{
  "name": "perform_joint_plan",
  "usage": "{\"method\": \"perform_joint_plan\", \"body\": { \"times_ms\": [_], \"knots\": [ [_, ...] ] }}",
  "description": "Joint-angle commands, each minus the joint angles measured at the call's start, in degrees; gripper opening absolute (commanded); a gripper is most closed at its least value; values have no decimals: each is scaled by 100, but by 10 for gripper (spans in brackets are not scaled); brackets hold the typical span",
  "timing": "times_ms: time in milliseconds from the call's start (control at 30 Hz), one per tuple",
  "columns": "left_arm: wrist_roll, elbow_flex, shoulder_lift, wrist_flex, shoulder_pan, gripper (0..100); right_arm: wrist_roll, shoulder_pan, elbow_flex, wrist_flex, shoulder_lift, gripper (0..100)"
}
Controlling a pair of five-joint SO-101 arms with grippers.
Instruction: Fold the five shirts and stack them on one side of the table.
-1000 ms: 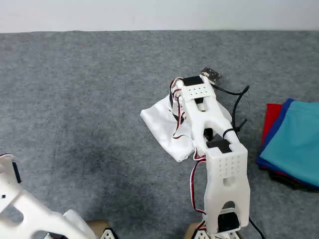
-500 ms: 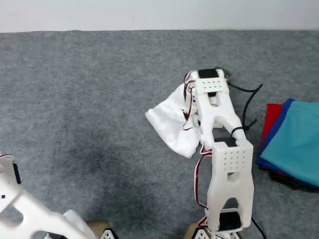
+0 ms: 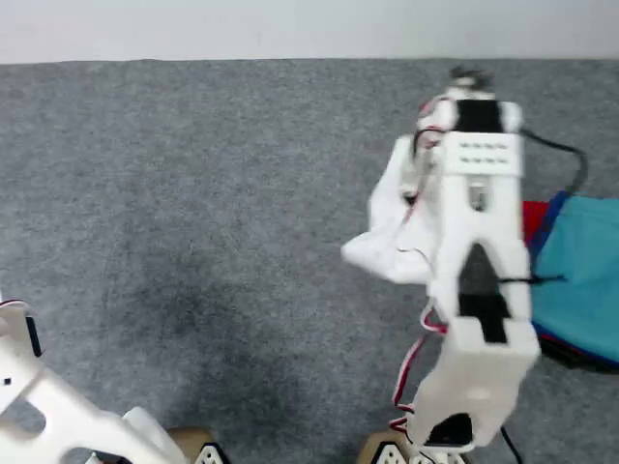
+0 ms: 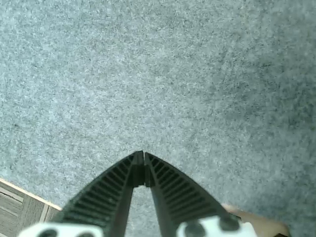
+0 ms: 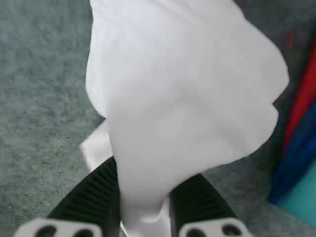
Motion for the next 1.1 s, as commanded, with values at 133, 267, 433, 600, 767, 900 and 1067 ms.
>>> {"method": "perform_joint_plan", "body": {
  "times_ms": [133,267,433,600,767,900,1067],
  "knots": [
    [-62,-57,-105,-105,-35,5,941,875,-308,242,-1490,8],
    [-44,-57,-105,-97,-26,5,1451,1473,-308,242,-1754,8],
    [-35,-57,-105,-70,-35,5,1960,2176,-141,242,-1789,8],
    [-18,-57,-105,-35,-18,5,2347,2642,281,233,-1789,8],
    [-18,-48,-105,53,-9,5,2576,3055,316,233,-1780,8],
    [-18,-48,-105,62,-9,5,2734,3257,316,233,-1771,8],
    [-18,-22,-105,44,-9,5,2796,3477,378,233,-1446,8]
  ]
}}
